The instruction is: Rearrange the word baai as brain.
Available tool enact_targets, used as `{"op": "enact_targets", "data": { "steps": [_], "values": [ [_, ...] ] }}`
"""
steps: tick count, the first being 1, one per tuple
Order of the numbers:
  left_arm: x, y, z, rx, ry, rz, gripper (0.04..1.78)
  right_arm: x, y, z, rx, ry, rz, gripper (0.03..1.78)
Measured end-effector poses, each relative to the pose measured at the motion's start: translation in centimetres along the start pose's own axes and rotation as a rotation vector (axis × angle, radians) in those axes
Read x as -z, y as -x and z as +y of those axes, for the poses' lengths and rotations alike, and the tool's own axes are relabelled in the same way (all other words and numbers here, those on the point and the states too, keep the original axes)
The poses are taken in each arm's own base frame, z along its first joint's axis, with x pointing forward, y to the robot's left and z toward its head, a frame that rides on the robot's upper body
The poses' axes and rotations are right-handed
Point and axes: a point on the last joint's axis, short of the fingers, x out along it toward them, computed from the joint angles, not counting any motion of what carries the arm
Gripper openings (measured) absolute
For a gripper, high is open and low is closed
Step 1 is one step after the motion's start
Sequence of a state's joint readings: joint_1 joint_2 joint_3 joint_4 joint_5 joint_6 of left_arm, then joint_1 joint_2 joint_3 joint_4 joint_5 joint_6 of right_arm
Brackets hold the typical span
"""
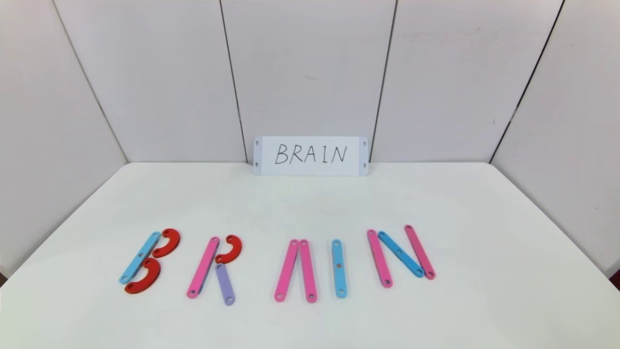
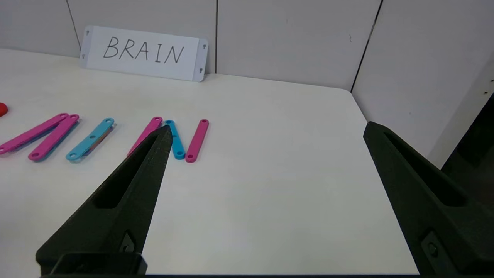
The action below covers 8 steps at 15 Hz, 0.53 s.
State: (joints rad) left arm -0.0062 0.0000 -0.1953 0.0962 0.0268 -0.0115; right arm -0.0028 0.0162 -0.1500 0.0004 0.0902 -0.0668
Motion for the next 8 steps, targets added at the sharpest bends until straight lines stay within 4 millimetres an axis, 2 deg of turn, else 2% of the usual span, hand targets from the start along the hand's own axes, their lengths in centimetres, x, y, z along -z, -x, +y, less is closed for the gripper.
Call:
{"op": "enact_targets", "data": {
  "steps": [3,6,8],
  "values": [
    [2.5,-1.0,0.0,0.001,-0.015,0.038,1.74,2.6,-0.5,0.1,0.000,0.037,0.053,1.73],
    [4.0,-1.3,0.0,0.024,-0.050,0.085,1.74,3.4,-0.6,0.1,0.017,0.026,0.091,1.73],
    [4.3,-1.4,-0.1,0.028,-0.042,0.092,1.74,3.8,-0.7,0.1,0.056,-0.025,0.111,1.73]
  ]
}}
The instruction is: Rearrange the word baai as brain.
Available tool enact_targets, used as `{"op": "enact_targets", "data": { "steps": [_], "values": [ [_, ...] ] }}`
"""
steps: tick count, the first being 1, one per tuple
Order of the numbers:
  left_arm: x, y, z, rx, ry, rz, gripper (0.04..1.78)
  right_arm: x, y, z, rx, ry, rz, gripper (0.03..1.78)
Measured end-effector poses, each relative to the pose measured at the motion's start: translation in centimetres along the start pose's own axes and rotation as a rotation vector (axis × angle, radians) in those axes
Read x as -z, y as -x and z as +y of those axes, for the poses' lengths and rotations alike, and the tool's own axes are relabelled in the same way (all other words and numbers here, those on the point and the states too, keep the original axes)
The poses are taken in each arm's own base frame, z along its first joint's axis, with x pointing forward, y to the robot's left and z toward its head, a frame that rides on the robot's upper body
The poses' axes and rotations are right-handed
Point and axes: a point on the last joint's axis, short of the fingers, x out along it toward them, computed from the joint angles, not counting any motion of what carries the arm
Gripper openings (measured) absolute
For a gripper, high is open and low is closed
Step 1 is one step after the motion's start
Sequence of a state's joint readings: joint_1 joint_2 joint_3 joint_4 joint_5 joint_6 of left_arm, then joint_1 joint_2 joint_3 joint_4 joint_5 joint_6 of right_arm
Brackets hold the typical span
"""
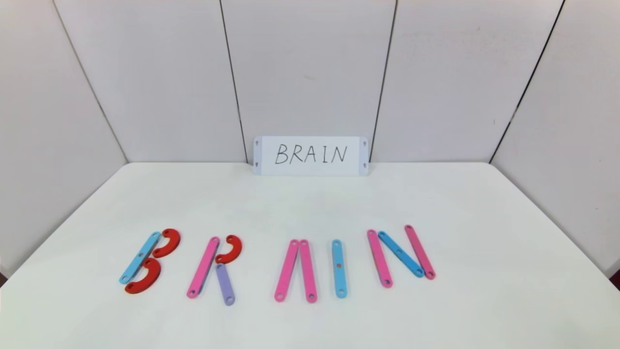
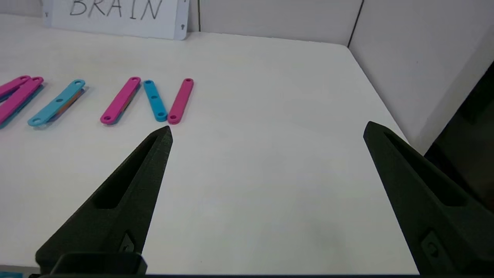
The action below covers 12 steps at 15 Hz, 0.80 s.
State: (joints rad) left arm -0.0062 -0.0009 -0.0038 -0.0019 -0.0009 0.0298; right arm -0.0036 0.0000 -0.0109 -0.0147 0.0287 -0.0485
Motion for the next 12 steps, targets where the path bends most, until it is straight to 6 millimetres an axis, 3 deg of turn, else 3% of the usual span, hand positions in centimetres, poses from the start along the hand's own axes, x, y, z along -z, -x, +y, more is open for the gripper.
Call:
{"op": "enact_targets", "data": {
  "steps": [12],
  "values": [
    [0.16,-0.03,0.00,-0.001,0.017,0.009,1.74,0.34,-0.07,-0.05,0.029,-0.050,0.014,1.73]
  ]
}}
